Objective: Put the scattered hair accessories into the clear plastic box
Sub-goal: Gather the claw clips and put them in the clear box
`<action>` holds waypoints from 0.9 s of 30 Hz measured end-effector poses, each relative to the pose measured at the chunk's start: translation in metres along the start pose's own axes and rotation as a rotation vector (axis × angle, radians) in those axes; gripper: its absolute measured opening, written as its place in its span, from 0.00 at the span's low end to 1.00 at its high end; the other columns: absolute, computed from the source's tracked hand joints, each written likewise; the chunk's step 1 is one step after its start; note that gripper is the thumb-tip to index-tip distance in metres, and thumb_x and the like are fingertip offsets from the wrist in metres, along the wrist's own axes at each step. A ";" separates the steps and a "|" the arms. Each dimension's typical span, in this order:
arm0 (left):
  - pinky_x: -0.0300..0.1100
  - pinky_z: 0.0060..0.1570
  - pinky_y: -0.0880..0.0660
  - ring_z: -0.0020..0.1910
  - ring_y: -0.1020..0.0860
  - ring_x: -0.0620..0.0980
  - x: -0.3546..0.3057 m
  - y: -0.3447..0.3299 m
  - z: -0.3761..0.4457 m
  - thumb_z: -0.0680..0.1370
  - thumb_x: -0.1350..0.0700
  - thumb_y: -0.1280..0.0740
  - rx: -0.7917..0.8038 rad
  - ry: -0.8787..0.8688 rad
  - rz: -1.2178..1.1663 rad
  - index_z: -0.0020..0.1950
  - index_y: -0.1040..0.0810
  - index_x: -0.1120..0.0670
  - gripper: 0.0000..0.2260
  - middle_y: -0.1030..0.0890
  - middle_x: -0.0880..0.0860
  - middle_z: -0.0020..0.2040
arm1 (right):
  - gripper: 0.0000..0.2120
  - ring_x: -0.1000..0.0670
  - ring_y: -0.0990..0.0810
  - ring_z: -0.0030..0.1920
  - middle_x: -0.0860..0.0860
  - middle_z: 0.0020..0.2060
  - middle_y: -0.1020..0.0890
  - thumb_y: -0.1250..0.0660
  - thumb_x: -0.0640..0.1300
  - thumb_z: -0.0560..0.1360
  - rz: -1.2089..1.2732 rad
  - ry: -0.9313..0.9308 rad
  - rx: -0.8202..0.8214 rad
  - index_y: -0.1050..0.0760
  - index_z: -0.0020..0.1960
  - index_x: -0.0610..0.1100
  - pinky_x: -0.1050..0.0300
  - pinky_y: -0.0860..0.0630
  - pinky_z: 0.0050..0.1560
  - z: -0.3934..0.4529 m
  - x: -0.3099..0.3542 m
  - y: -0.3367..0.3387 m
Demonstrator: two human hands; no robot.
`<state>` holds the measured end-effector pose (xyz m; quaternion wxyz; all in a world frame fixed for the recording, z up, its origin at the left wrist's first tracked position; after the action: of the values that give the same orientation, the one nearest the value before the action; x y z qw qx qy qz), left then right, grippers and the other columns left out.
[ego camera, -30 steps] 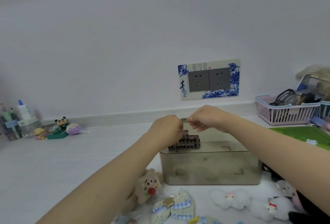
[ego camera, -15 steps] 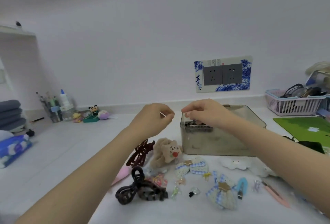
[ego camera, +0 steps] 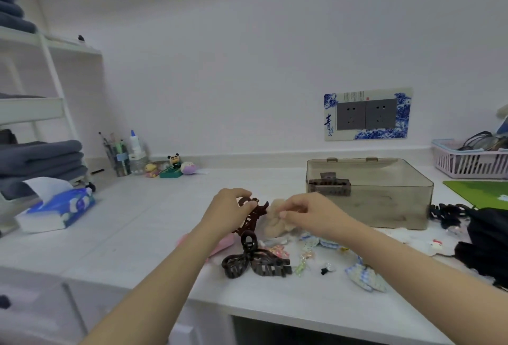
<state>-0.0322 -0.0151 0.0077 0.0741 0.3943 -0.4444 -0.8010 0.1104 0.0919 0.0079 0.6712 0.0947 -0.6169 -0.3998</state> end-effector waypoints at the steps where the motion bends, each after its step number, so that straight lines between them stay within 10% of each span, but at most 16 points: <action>1: 0.37 0.57 0.32 0.60 0.25 0.50 0.002 -0.002 0.002 0.76 0.52 0.33 0.002 0.022 -0.035 0.62 0.21 0.53 0.15 0.21 0.50 0.63 | 0.09 0.65 0.23 0.31 0.55 0.41 0.18 0.34 0.46 0.74 0.007 0.014 0.017 0.19 0.52 0.46 0.74 0.28 0.34 -0.001 0.000 -0.005; 7: 0.34 0.41 0.33 0.46 0.24 0.44 0.012 -0.011 0.012 0.72 0.51 0.29 -0.042 0.070 -0.151 0.51 0.17 0.54 0.10 0.19 0.48 0.47 | 0.05 0.62 0.22 0.39 0.50 0.46 0.18 0.28 0.52 0.69 -0.005 0.064 0.127 0.17 0.44 0.52 0.61 0.24 0.50 0.004 0.006 -0.034; 12: 0.37 0.43 0.30 0.43 0.23 0.46 0.014 -0.014 0.019 0.70 0.53 0.27 -0.067 0.082 -0.180 0.43 0.18 0.53 0.05 0.20 0.48 0.40 | 0.08 0.68 0.25 0.29 0.59 0.32 0.20 0.27 0.50 0.68 0.006 0.029 0.069 0.16 0.45 0.50 0.68 0.30 0.39 0.016 0.009 -0.050; 22: 0.29 0.37 0.32 0.44 0.24 0.43 0.014 0.016 0.018 0.71 0.54 0.27 -0.123 0.061 -0.269 0.48 0.19 0.52 0.08 0.23 0.45 0.40 | 0.03 0.50 0.22 0.35 0.44 0.35 0.17 0.26 0.44 0.68 0.063 -0.078 0.113 0.18 0.38 0.45 0.51 0.22 0.42 0.029 0.008 -0.051; 27: 0.38 0.42 0.26 0.46 0.21 0.48 0.003 0.035 0.020 0.71 0.52 0.27 -0.122 0.044 -0.326 0.48 0.20 0.50 0.08 0.19 0.50 0.47 | 0.03 0.57 0.20 0.29 0.45 0.36 0.17 0.27 0.43 0.69 0.148 -0.119 0.138 0.20 0.38 0.45 0.61 0.24 0.36 0.024 0.015 -0.021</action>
<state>-0.0563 -0.0242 0.0384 -0.0231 0.4734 -0.3232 -0.8191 0.0784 0.0770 0.0112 0.6530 0.0709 -0.6870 -0.3107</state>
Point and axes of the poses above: each hand's wrist, its own z-axis towards the middle knuckle, its own y-axis out of the back of the hand, x = y × z, the point moved 5 cm from there along z, towards the middle knuckle
